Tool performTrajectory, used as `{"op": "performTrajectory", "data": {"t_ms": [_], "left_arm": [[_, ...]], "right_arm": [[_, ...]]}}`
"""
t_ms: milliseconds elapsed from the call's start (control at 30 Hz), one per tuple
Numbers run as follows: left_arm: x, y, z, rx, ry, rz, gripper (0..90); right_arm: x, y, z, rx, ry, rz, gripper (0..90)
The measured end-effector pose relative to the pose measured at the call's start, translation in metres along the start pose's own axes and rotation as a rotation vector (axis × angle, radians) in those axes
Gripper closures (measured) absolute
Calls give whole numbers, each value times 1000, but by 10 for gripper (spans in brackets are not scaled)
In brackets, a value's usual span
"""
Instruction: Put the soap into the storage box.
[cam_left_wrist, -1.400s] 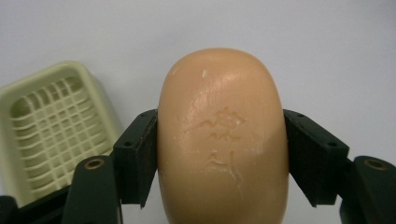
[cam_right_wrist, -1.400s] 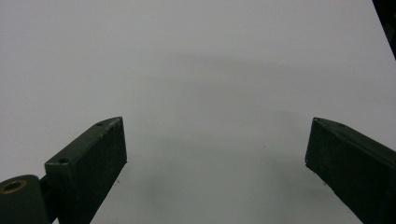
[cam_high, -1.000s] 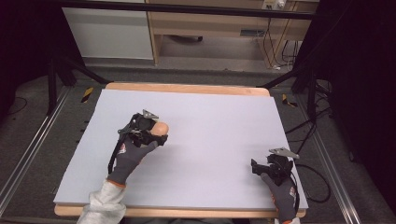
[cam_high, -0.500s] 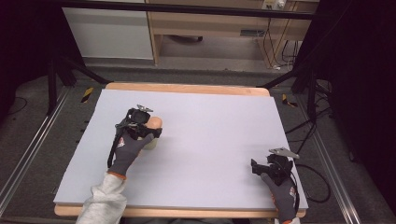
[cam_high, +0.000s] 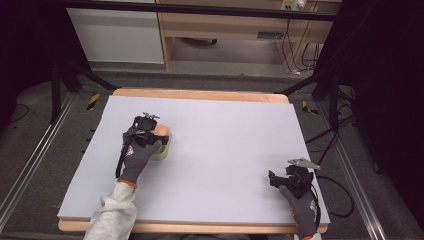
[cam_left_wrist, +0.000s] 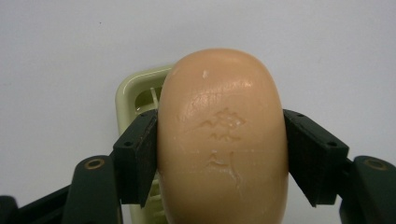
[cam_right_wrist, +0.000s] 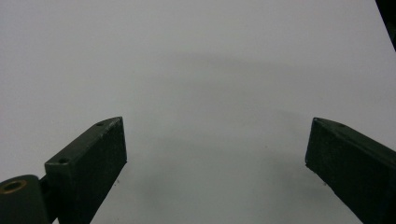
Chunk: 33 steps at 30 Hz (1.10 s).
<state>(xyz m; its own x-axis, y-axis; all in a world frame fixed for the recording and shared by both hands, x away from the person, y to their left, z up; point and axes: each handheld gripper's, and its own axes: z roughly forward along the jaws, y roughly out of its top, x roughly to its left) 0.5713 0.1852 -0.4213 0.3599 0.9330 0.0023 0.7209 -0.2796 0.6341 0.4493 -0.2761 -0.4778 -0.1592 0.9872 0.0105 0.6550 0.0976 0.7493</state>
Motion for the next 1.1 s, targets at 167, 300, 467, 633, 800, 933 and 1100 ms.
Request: {"op": "performTrajectory", "data": {"t_ms": [167, 300, 467, 633, 800, 933, 1100], "left_arm": [[2, -1, 5, 3, 9, -9, 317], [4, -3, 9, 15, 12, -18, 317], [6, -5, 13, 21, 13, -27, 317], [7, -6, 16, 21, 9, -39, 316], [9, -9, 18, 26, 30, -50, 314], [9, -10, 18, 21, 25, -51, 312], [7, -8, 11, -10, 25, -40, 262]], "right_arm": [[0, 0, 0, 1, 2, 6, 57], [0, 0, 0, 1, 0, 1, 57], [0, 0, 0, 4, 2, 0, 57], [0, 0, 0, 4, 2, -1, 57], [0, 0, 0, 4, 2, -1, 57], [0, 0, 0, 4, 1, -4, 57], [0, 0, 0, 5, 3, -1, 56]]}}
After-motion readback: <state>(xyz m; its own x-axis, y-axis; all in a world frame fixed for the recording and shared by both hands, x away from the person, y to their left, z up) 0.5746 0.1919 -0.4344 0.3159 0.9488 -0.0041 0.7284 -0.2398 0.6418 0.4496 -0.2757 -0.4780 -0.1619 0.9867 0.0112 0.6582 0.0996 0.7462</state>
